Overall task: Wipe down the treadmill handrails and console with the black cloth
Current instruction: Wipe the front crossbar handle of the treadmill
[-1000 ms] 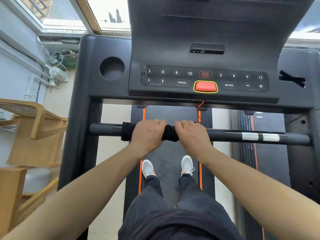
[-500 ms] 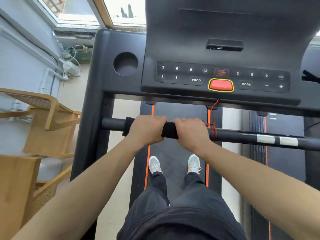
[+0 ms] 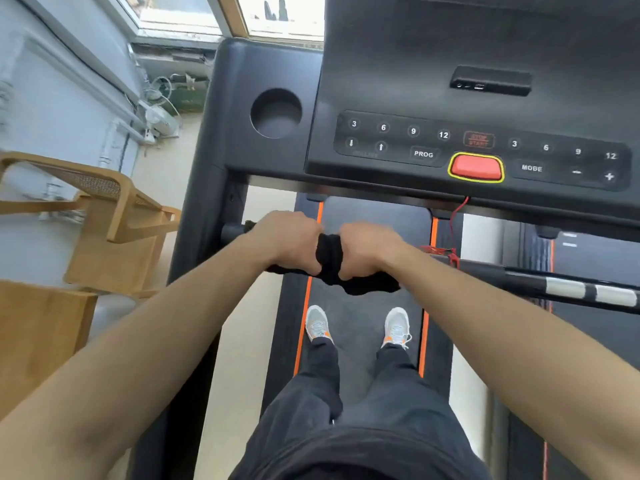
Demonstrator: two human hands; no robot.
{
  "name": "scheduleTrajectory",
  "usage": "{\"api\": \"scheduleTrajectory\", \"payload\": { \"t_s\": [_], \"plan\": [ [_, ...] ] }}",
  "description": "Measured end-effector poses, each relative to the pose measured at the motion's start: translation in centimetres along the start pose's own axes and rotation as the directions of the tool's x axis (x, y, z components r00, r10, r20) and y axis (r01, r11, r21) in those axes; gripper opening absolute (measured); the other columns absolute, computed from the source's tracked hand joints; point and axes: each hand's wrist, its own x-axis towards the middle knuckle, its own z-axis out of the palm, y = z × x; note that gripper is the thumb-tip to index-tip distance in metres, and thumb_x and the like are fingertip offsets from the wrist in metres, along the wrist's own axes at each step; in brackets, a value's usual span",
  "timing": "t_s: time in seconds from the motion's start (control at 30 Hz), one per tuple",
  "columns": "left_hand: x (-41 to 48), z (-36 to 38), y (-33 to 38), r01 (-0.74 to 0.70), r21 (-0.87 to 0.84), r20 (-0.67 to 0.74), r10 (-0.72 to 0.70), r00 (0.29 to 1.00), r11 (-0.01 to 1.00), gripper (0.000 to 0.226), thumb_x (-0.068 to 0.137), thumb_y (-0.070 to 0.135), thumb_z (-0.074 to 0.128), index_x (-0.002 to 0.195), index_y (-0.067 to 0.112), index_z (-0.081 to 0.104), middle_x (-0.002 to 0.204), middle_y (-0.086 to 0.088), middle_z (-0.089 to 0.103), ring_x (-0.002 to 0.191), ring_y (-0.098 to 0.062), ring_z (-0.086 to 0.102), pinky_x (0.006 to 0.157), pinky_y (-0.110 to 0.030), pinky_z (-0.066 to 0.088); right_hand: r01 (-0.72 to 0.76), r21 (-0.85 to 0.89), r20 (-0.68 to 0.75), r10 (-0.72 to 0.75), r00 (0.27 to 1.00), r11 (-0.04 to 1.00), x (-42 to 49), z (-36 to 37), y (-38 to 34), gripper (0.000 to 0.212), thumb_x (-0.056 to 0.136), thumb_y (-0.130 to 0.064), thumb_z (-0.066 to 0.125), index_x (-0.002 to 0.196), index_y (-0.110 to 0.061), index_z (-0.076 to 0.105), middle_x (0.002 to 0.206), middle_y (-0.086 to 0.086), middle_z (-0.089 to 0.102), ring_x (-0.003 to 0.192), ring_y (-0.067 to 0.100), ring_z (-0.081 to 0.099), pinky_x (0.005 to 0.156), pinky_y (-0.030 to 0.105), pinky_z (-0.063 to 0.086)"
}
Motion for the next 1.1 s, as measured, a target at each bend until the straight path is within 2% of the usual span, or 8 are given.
{"api": "scheduleTrajectory", "payload": {
  "t_s": [0.1, 0.2, 0.33, 0.5, 0.67, 0.83, 1.0, 1.1],
  "plan": [
    [-0.9, 4.2, -1.1, 0.028, 0.218, -0.504, 0.088, 0.859, 0.976, 0.029, 0.069, 0.035, 0.075, 0.077, 0.02, 0.051, 0.062, 0.002, 0.057, 0.052, -0.025, 0.056, 0.049, -0.028, 0.037, -0.072, -0.252, -0.583, -0.092, 0.807, 0.965, -0.2, 4.8, -1.6, 0.024, 0.067, -0.013, 0.079, 0.081, -0.016, 0.06, 0.068, 0.002, 0.064, 0.059, 0.029, 0.064, 0.054, 0.031, 0.04],
    [-0.9, 5.8, -2.1, 0.028, 0.268, -0.665, 0.164, 0.729, 0.963, 0.023, 0.066, 0.023, 0.076, 0.073, 0.015, 0.056, 0.058, -0.003, 0.056, 0.046, -0.027, 0.055, 0.046, -0.029, 0.03, -0.093, -0.28, -0.696, -0.136, 0.705, 0.955, 0.4, 5.9, -2.4, 0.032, 0.059, -0.013, 0.085, 0.075, -0.016, 0.057, 0.062, 0.003, 0.062, 0.052, 0.028, 0.062, 0.051, 0.03, 0.032],
    [-0.7, 1.6, -2.0, -0.031, 0.061, -0.139, 0.039, 0.99, 0.998, 0.026, 0.075, 0.044, 0.067, 0.088, 0.023, 0.06, 0.073, 0.003, 0.06, 0.069, -0.025, 0.064, 0.06, -0.031, 0.043, 0.028, -0.029, -0.055, -0.03, 0.998, 0.999, 1.8, 0.4, -2.6, 0.021, 0.074, -0.029, 0.074, 0.084, -0.018, 0.058, 0.079, 0.0, 0.067, 0.071, 0.026, 0.065, 0.061, 0.031, 0.051],
    [0.6, -1.9, -3.1, 0.023, -0.271, 0.357, 0.078, 0.931, 0.962, 0.02, 0.069, 0.035, 0.077, 0.079, 0.025, 0.063, 0.085, -0.001, 0.071, 0.071, -0.015, 0.065, 0.07, -0.033, 0.056, -0.058, 0.3, 0.397, -0.069, 0.915, 0.952, 4.3, -2.8, -3.3, 0.028, 0.068, -0.018, 0.086, 0.092, -0.016, 0.072, 0.094, 0.011, 0.076, 0.083, 0.029, 0.075, 0.079, 0.041, 0.063],
    [-1.3, 3.0, -2.8, 0.014, 0.101, -0.318, 0.018, 0.948, 0.995, 0.013, 0.084, 0.036, 0.06, 0.087, 0.024, 0.058, 0.076, 0.001, 0.063, 0.068, -0.027, 0.063, 0.058, -0.031, 0.035, -0.037, -0.012, -0.133, 0.035, 0.991, 0.999, 2.1, 0.3, -5.4, 0.01, 0.077, -0.022, 0.069, 0.084, -0.023, 0.061, 0.079, -0.002, 0.066, 0.074, 0.026, 0.066, 0.064, 0.028, 0.048],
    [-0.6, 6.8, -3.6, 0.049, 0.22, -0.735, 0.133, 0.665, 0.974, 0.02, 0.063, 0.007, 0.064, 0.065, 0.018, 0.047, 0.052, -0.001, 0.046, 0.041, -0.023, 0.043, 0.047, -0.028, 0.02, -0.088, -0.264, -0.698, -0.127, 0.704, 0.96, 2.5, 5.2, -6.2, 0.029, 0.052, -0.004, 0.078, 0.066, -0.018, 0.057, 0.054, 0.002, 0.059, 0.044, 0.025, 0.059, 0.047, 0.024, 0.031],
    [-1.2, 2.4, -4.3, -0.056, 0.042, -0.177, 0.063, 0.982, 0.998, 0.022, 0.076, 0.041, 0.068, 0.08, 0.024, 0.054, 0.065, 0.005, 0.05, 0.058, -0.022, 0.05, 0.056, -0.03, 0.037, -0.016, -0.08, -0.168, 0.002, 0.986, 0.997, 2.9, 0.9, -6.4, 0.018, 0.075, -0.029, 0.071, 0.088, -0.024, 0.06, 0.085, 0.0, 0.068, 0.08, 0.027, 0.069, 0.065, 0.03, 0.05],
    [-0.4, -1.4, -5.6, -0.015, -0.251, 0.296, 0.091, 0.951, 0.968, 0.023, 0.071, 0.036, 0.081, 0.085, 0.025, 0.066, 0.081, 0.003, 0.067, 0.068, -0.014, 0.06, 0.068, -0.03, 0.05, 0.04, 0.194, 0.22, -0.083, 0.972, 0.98, 4.8, -1.9, -6.3, 0.034, 0.066, -0.027, 0.084, 0.095, -0.018, 0.07, 0.093, 0.003, 0.075, 0.083, 0.022, 0.072, 0.079, 0.036, 0.061]
  ]
}}
